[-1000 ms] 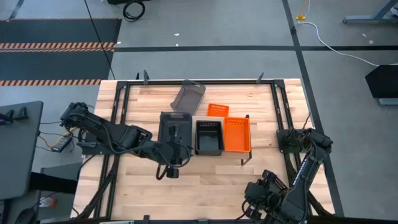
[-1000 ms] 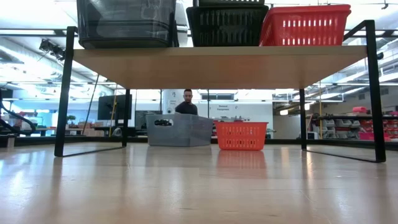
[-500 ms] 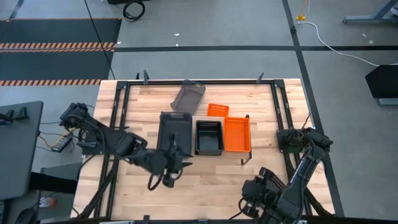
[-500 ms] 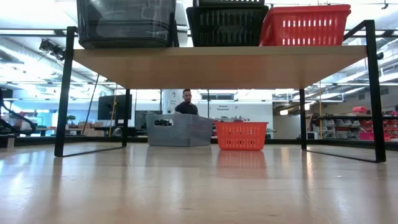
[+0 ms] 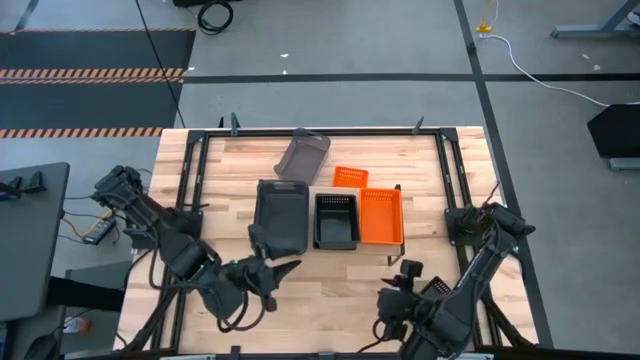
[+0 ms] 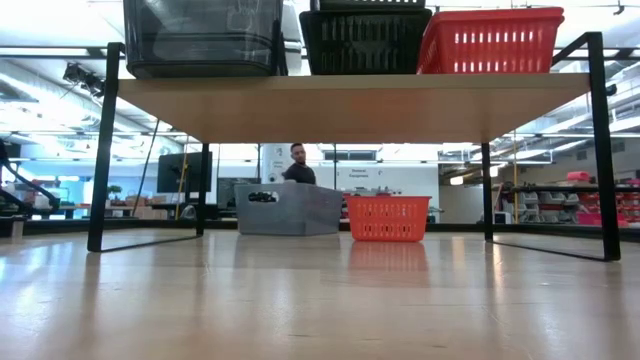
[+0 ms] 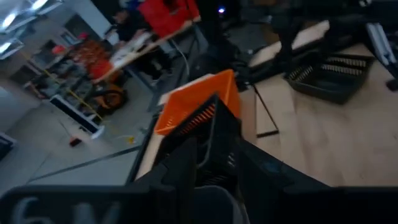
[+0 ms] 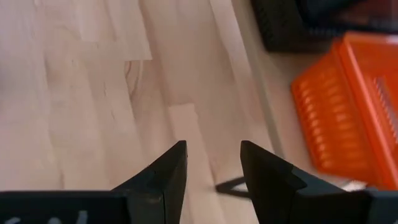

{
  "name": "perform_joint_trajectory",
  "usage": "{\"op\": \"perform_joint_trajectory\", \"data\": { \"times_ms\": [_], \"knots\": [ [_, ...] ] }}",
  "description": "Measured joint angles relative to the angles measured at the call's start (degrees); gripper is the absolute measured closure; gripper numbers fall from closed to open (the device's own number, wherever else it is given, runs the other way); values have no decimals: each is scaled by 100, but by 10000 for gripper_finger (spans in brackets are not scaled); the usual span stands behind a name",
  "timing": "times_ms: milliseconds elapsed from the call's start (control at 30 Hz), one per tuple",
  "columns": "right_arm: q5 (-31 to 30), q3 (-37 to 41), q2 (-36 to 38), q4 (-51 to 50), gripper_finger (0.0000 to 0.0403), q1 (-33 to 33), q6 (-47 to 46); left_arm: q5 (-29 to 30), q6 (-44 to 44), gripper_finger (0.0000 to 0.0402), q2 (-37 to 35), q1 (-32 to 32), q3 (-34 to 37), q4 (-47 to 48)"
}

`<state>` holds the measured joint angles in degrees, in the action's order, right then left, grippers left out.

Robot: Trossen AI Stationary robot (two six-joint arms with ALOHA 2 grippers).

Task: Stack baskets on shelf by color
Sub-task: Stack the top black bin on top of the black bin on the shelf

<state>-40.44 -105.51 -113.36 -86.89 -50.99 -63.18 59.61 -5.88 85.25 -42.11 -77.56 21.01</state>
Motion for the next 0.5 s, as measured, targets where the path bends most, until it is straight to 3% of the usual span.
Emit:
{"op": "perform_joint_trajectory", "data": {
  "times_ms": [200,500],
  "knots": [
    [-252,0,0,282,245,231,1040,169,135,285,-20,-182,2,-18],
    [-1349,0,0,375,245,583,2515,707,660,285,-111,-553,7,-79]
  ]
}}
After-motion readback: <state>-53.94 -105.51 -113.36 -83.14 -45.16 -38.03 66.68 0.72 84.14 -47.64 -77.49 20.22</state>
